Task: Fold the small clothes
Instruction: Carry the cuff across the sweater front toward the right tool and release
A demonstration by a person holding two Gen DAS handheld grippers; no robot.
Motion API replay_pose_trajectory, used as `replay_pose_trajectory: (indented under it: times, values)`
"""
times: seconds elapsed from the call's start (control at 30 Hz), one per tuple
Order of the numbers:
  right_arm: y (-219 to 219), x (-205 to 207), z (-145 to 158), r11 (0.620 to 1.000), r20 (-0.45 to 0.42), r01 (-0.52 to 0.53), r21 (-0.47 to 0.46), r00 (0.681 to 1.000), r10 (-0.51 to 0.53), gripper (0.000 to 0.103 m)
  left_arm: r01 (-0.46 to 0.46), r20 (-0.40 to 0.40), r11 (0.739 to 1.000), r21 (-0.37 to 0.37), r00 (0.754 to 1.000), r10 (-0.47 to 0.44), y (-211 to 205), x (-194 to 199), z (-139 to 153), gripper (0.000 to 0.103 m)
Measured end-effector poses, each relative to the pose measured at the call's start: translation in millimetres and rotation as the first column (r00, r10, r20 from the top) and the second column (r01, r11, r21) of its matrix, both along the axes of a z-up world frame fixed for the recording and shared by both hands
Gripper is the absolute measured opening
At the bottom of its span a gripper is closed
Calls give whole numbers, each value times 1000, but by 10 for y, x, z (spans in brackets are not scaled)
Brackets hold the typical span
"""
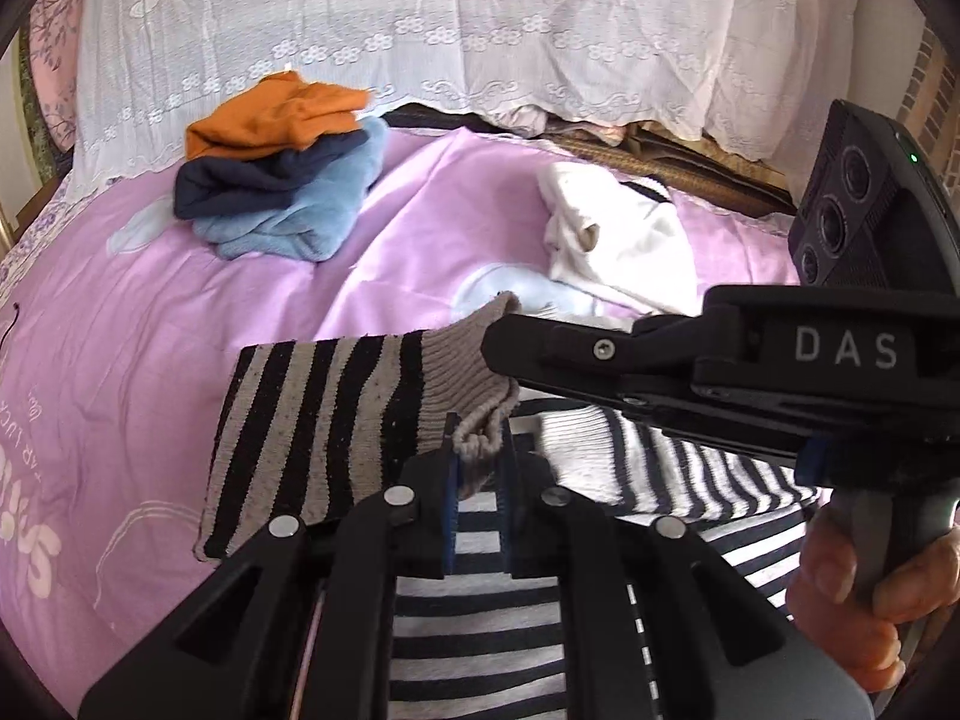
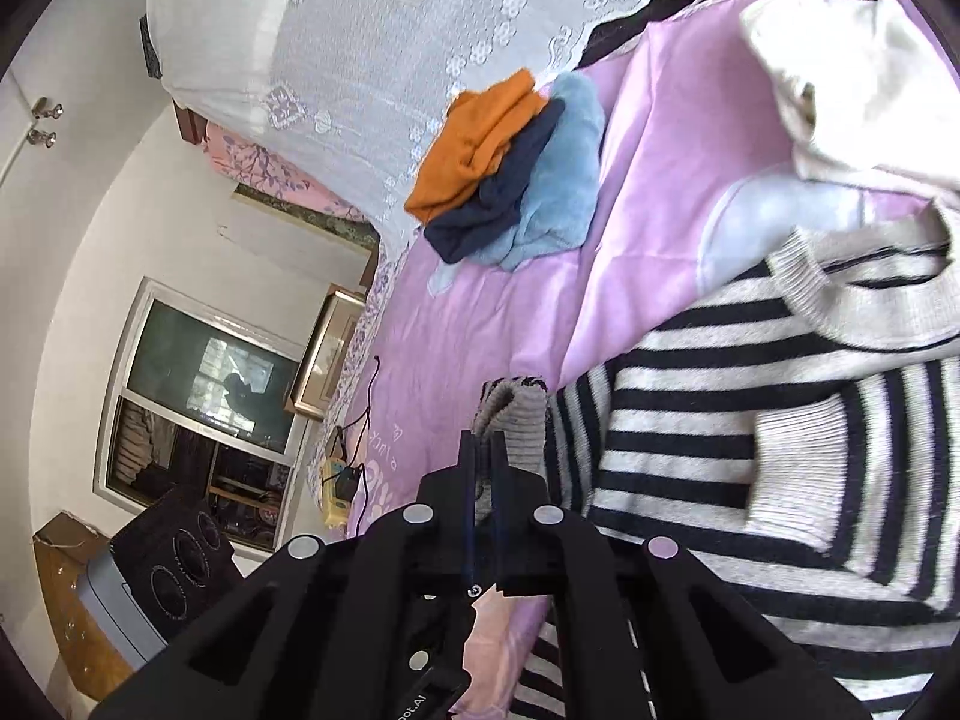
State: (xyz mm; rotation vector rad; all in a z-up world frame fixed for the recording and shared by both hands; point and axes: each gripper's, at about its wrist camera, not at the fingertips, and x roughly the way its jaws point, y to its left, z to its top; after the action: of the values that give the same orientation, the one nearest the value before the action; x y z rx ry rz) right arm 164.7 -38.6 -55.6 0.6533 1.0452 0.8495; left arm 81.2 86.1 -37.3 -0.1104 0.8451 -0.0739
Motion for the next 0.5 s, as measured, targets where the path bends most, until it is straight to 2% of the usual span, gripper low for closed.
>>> replay_pose_trajectory:
  times: [0.13,0.27,0.43,0.5]
  values:
    - [-672,23,95,996,20,93,5,995,-93,5,88,17,996,-23,996,-88,-618,194,86,9]
    - [-1325,29,83,984,21,181,-2,983,-180,5,174,27,985,-7,984,-174,-1301,340,72,9]
    - [-1901,29,-80,971,-6,237,-42,971,-238,5,236,4,972,16,972,-236,-1972,447,-96,9]
    - [-2012,32,-177,965,-14,252,-73,967,-253,5,238,-18,971,28,971,-238,-2103,478,-211,9]
